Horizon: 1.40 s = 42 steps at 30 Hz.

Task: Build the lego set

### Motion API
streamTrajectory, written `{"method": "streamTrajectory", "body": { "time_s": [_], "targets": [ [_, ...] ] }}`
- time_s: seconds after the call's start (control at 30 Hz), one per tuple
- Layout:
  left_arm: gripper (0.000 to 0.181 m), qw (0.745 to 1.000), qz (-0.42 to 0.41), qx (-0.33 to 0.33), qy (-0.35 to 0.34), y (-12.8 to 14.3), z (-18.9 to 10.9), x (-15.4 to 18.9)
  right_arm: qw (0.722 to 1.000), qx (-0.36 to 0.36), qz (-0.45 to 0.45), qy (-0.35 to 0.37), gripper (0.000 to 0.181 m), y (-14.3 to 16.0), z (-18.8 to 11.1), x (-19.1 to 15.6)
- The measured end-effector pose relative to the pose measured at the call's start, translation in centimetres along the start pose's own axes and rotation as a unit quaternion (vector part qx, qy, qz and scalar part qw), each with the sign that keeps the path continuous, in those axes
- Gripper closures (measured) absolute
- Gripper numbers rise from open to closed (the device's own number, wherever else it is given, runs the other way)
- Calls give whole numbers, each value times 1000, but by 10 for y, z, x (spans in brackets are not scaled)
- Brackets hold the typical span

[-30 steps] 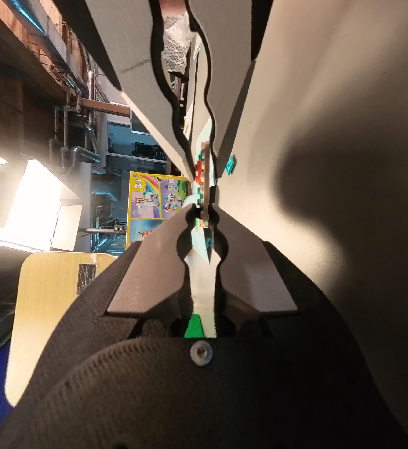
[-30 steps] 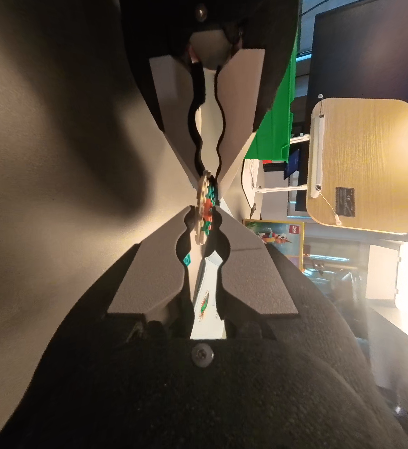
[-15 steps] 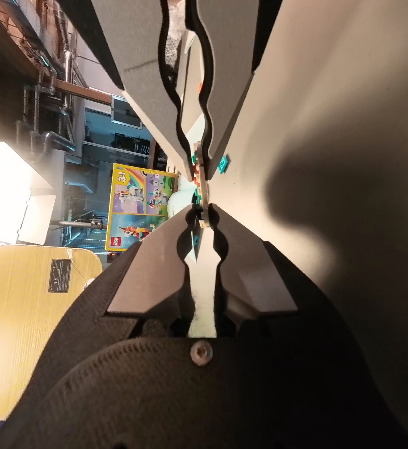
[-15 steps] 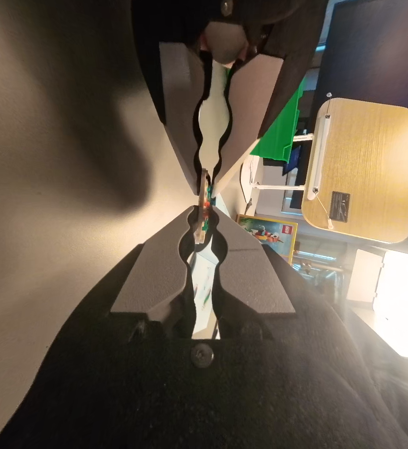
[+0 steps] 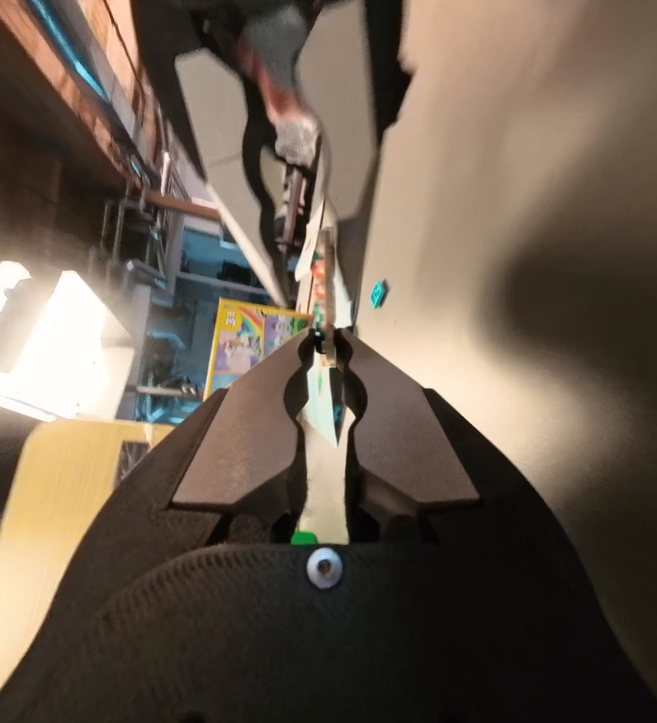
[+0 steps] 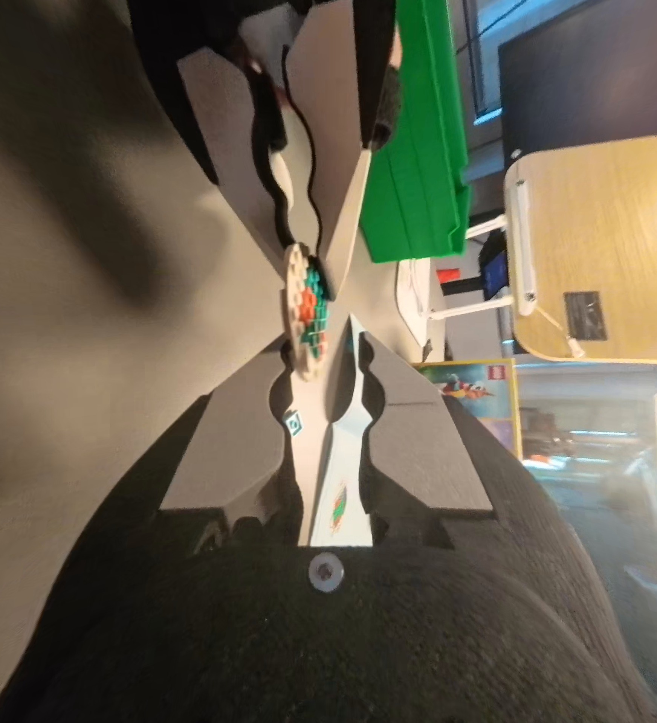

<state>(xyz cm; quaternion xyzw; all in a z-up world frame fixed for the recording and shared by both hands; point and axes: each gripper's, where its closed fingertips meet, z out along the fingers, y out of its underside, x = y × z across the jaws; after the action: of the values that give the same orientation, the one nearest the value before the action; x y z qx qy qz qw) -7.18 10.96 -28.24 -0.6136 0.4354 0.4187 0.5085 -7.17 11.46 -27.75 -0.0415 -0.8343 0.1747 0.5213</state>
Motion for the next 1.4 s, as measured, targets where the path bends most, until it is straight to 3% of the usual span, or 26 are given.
{"method": "streamTrajectory", "body": {
  "time_s": [0.13,0.23,0.33,0.43,0.53,0.73,0.83,1.03,1.1,1.13,1.17,1.27,1.33,1.4],
  "targets": [
    [171,999,6,16,-40,-3,-6,-11,999,37,-28,22,172,-9,6,7],
    [152,998,-37,1,-46,6,-7,-19,998,57,-19,31,175,-11,13,14],
    [126,991,-122,-34,-40,19,-9,-24,995,72,7,65,175,-6,17,29],
    [118,966,-246,-55,-59,18,-16,-34,988,76,13,131,175,4,16,42],
    [118,902,-422,-57,-69,10,-20,-42,974,63,-67,205,175,9,9,47],
    [137,706,-708,-8,-23,-12,-17,-46,954,82,-88,274,174,1,-7,57],
    [140,615,-787,25,39,-30,-8,-42,951,82,-111,278,173,-3,-7,53],
    [157,467,-878,93,41,-29,-5,-48,945,81,-146,283,175,-10,-7,49],
    [157,443,-889,96,61,-32,-4,-43,945,78,-148,280,175,-10,-6,48],
    [157,440,-891,94,67,-33,-4,-41,945,76,-151,281,175,-10,-5,48],
    [169,440,-891,93,66,-33,-4,-40,944,74,-156,281,175,-10,-5,48],
    [174,437,-893,93,51,-29,-4,-39,943,66,-165,281,173,-10,-3,47],
    [177,431,-897,88,36,-21,-7,-37,943,77,-155,285,148,-13,-3,49],
    [177,404,-909,91,38,-14,-13,-38,944,98,-132,286,123,-18,-9,56]
  ]
}}
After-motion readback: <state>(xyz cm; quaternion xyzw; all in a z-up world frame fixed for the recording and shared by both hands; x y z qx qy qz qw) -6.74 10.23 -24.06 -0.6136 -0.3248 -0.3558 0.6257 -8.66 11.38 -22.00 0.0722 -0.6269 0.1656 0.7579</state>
